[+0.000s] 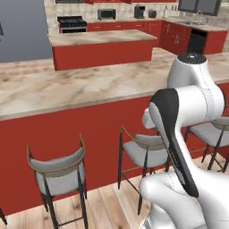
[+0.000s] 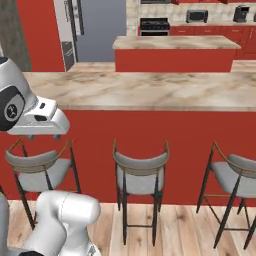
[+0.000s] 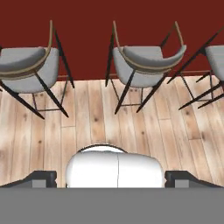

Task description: There is a bowl on the dining counter. Grab a lemon wedge from the fridge and place it in the bowl. Then get the liquor bottle and glass cup from the cabinet and place them next to the bowl.

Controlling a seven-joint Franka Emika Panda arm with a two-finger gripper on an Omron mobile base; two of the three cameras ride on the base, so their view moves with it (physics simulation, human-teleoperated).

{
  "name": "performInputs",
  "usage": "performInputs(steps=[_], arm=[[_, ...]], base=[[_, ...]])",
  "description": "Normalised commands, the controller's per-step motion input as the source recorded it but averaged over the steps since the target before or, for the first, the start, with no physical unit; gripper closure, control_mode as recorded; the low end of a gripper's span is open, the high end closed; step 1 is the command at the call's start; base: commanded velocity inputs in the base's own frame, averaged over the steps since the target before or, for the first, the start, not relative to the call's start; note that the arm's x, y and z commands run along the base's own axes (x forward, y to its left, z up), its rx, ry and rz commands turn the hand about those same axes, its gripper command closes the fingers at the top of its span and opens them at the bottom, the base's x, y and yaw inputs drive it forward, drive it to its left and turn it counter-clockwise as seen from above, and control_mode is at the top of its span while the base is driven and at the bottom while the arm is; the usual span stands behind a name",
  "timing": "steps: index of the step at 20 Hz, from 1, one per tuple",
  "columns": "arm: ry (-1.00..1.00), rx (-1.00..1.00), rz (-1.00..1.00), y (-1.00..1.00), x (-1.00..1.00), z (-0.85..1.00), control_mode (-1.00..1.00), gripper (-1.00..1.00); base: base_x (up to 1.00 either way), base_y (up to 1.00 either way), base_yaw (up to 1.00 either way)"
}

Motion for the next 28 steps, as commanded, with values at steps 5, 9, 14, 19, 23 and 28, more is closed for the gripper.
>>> performInputs(steps=[5,9,14,19,23,28], arm=[[0.0,0.0,0.0,0.0,0.0,0.0,1.0,-1.0],[0.0,0.0,0.0,0.0,0.0,0.0,1.0,-1.0],[0.0,0.0,0.0,0.0,0.0,0.0,1.0,-1.0],[0.0,0.0,0.0,0.0,0.0,0.0,1.0,-1.0],[0.0,0.0,0.0,0.0,0.0,0.0,1.0,-1.0],[0.0,0.0,0.0,0.0,0.0,0.0,1.0,-1.0]], base=[[-0.39,-1.0,0.0],[-0.5,-1.0,0.0],[-0.12,-1.0,0.0],[0.11,-1.0,0.0],[0.17,-1.0,0.0],[0.15,-1.0,0.0]])
